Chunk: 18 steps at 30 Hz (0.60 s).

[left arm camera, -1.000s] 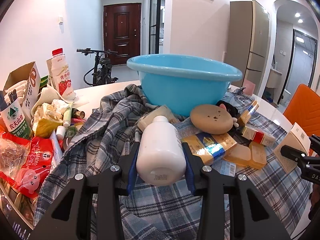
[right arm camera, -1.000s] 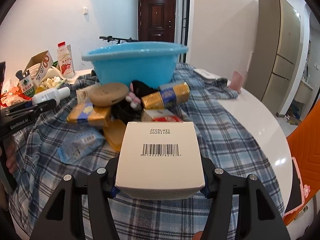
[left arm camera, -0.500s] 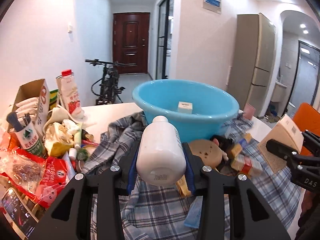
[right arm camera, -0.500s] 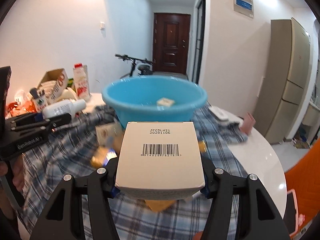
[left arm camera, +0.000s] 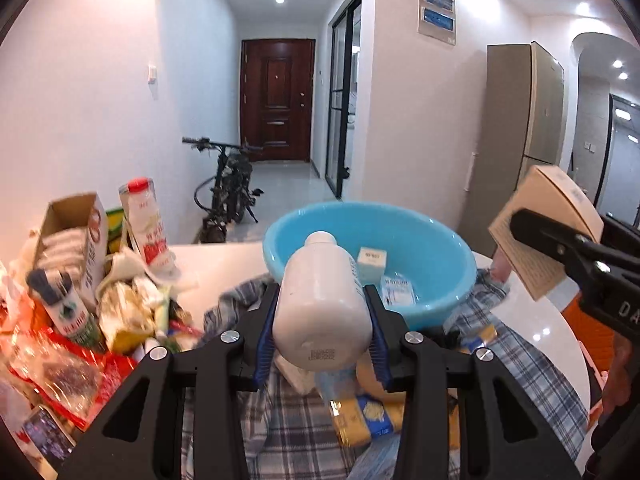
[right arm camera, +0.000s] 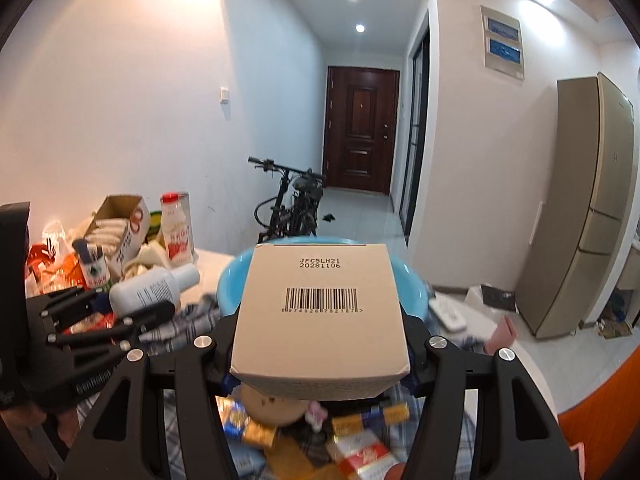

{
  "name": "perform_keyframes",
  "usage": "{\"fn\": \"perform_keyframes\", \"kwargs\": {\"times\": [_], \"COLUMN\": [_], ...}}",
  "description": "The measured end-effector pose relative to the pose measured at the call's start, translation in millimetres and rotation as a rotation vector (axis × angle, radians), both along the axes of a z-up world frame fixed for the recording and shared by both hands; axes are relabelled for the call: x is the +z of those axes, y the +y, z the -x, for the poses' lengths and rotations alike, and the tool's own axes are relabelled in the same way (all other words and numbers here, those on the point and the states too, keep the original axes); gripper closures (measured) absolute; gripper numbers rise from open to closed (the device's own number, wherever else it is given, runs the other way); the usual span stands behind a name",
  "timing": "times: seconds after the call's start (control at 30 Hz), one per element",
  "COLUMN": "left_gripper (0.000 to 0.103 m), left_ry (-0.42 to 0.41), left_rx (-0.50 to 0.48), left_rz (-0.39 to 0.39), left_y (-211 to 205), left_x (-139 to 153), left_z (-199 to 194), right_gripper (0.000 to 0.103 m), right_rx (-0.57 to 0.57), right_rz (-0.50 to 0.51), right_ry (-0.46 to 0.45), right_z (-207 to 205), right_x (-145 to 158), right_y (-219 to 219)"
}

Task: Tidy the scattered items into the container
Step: 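Carry the white lotion bottle and white barcoded box over the blue basin with both grippers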

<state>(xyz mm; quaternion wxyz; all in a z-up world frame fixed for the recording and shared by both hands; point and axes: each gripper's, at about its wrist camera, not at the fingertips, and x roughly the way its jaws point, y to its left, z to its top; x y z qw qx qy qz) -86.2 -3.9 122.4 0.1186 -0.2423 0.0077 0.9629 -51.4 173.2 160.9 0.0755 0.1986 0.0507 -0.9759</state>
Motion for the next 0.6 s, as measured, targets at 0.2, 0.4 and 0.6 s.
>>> {"fn": "perform_keyframes", "kwargs": {"times": [0.2, 0.4, 0.6], "left_gripper": [0.065, 0.065, 0.065], "left_ry": [0.036, 0.061, 0.048], "left_rx": [0.002, 0.026, 0.012], "left_rz": [-0.012, -0.024, -0.022], "left_y": [5, 8, 17], "left_x": [25, 39, 36], "left_z": [18, 47, 75], "right_gripper": [0.041, 0.041, 0.041], "right_rx": [0.002, -0.002, -0.011], "right_rz": [0.011, 0.04, 0.086], "right_ry": [0.021, 0.018, -0.029], "right_z": [29, 59, 96], "right_x": [23, 27, 19], "right_y": [-6, -8, -5]}}
